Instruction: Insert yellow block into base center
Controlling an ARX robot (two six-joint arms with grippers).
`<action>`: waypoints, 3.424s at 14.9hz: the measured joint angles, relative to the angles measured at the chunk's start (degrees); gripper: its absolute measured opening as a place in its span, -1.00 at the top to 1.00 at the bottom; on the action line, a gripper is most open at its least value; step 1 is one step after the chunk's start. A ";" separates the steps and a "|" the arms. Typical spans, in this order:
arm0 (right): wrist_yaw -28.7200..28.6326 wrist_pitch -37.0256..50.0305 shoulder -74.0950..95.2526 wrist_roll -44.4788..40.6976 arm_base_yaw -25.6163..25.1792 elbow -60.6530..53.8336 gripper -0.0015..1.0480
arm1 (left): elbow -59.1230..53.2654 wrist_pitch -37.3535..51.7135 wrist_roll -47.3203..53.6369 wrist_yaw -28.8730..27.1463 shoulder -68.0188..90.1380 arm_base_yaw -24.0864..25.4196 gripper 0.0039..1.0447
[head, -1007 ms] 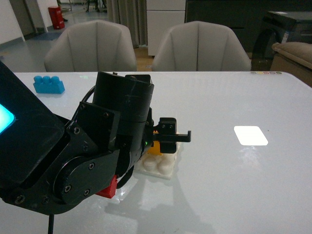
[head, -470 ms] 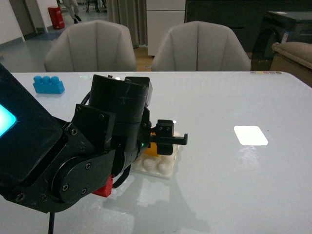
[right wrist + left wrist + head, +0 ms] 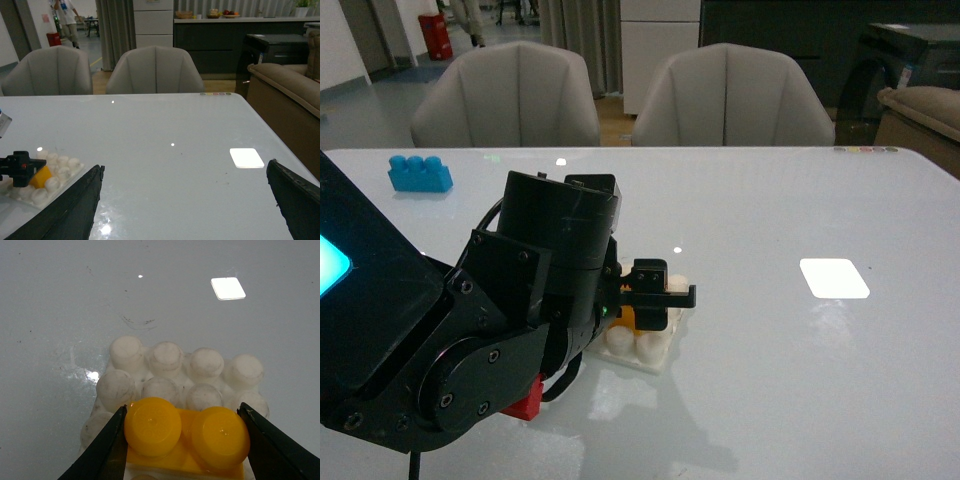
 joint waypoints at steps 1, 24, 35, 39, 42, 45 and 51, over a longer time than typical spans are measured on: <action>0.00 0.02 0.00 0.00 0.00 0.00 -0.88 | 0.02 -0.02 -0.42 -0.11 0.00 0.00 -0.11; 0.00 0.02 0.00 0.00 0.00 0.00 -0.88 | -42.12 7.32 12.79 -2.08 -63.36 12.33 0.48; 0.00 0.02 0.00 0.00 0.00 0.00 -0.88 | -56.37 -3.54 13.07 13.62 -88.39 28.09 0.97; 0.02 0.00 0.00 -0.02 0.00 0.00 -0.88 | -56.37 -12.59 13.03 13.99 -98.62 28.20 0.97; 0.02 0.02 0.00 -0.02 0.00 0.00 -0.88 | -56.37 -18.25 13.03 13.99 -104.83 28.20 0.97; 0.02 0.00 0.00 -0.02 0.00 0.00 -0.88 | -56.37 -23.19 13.03 13.99 -109.63 28.20 0.97; 0.02 0.02 0.00 -0.02 0.00 0.00 -0.88 | -56.37 -29.83 13.03 13.99 -116.28 28.20 0.97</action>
